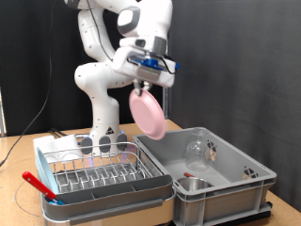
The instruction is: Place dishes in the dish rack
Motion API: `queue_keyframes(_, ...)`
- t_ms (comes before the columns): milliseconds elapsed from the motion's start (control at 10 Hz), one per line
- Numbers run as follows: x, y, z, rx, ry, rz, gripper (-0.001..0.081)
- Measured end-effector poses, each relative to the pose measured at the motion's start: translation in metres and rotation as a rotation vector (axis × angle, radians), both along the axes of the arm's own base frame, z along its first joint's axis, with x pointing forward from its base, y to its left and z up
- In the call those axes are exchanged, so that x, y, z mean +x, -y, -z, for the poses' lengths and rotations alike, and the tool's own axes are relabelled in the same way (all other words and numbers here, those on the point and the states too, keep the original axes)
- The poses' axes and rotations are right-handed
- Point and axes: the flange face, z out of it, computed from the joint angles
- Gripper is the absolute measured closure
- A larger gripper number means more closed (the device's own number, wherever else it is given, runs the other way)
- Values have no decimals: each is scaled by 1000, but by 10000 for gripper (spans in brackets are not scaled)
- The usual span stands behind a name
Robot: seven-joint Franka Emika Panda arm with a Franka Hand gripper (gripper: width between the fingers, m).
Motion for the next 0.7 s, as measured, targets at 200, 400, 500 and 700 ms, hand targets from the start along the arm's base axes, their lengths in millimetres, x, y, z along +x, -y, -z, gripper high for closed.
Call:
queue_keyframes(200,0,27,-17,-160,-24,-91,769)
queue_keyframes(400,-3,53,-25,-194,-83,-122,769)
queue_keyframes(500,-3,51,-24,-191,-74,-116,769)
queue_keyframes(700,-1,56,-16,-237,12,-3,769)
